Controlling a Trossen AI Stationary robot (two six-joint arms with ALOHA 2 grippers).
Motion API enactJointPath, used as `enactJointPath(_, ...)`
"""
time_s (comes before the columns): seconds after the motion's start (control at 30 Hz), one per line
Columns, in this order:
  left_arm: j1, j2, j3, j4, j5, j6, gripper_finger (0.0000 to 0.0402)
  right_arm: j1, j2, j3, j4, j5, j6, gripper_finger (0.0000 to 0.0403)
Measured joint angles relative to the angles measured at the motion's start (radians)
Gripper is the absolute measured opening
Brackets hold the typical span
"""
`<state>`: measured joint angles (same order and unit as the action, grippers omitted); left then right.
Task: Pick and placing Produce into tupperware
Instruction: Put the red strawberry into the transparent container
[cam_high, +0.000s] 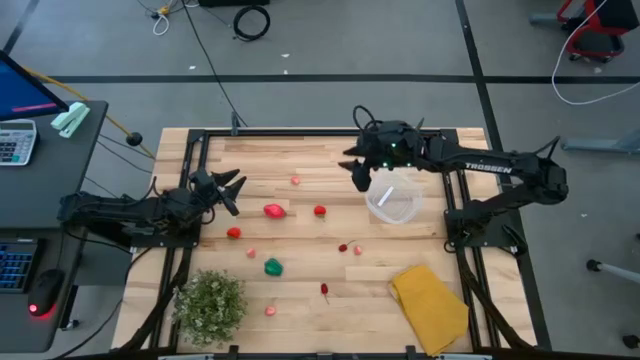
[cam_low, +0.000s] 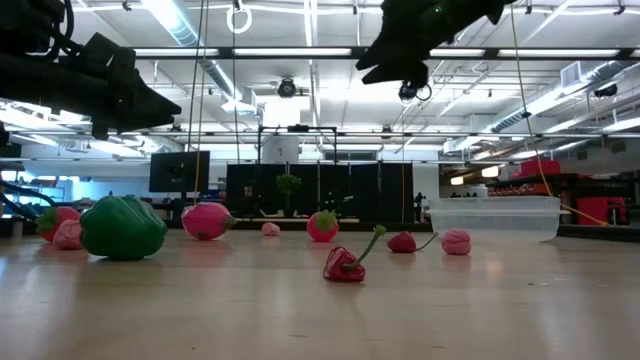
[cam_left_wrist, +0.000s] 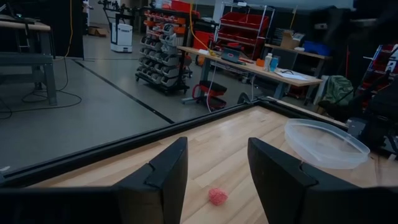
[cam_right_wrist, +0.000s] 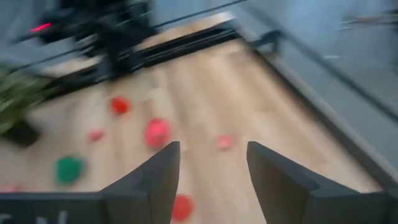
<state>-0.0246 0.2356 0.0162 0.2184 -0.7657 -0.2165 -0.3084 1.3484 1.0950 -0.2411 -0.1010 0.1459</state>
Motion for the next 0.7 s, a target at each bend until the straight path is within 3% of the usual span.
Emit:
enactJointPath(0.13,0.0,0.0,0.0,-0.001,0.0,0.001,0.0173,0.03,0.046,0.0,0.001,-0.095,-0.078,0.0194)
enactJointPath(0.33,0.0,0.0,0.0,-0.002,0.0,0.003,0.0172,0.117,0.153,0.0,0.002,-0.05,-0.171,0.0216)
enactJointPath(0.5,0.0,0.0,0.0,-0.018,0.0,0.003,0.0173,0.221,0.276,0.0,0.0,0.056,-0.329,0.0229)
enactJointPath(0.7,0.0,0.0,0.0,-0.07,0.0,-0.007,0.0173,0.331,0.386,0.0,0.008,0.324,-0.369,0.0223)
